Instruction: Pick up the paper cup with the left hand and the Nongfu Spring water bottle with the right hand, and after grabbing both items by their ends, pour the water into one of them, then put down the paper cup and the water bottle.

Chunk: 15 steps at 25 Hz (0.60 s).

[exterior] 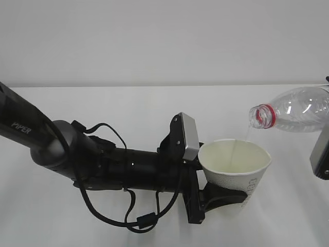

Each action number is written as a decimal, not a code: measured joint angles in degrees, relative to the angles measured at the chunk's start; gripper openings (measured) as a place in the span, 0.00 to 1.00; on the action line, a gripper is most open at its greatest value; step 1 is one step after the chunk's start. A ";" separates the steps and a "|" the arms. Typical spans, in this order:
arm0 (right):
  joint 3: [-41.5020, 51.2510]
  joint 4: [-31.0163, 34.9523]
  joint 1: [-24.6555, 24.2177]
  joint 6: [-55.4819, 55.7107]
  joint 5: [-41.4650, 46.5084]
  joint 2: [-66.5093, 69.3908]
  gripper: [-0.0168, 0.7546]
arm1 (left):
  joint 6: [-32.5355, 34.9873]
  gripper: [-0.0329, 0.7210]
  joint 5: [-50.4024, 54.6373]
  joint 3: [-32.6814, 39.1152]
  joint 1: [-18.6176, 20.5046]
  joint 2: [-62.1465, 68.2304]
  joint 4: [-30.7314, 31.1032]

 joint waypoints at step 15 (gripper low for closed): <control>0.00 -0.27 0.00 -0.02 0.00 0.00 0.59 | 0.00 0.70 0.00 0.00 0.00 0.00 0.00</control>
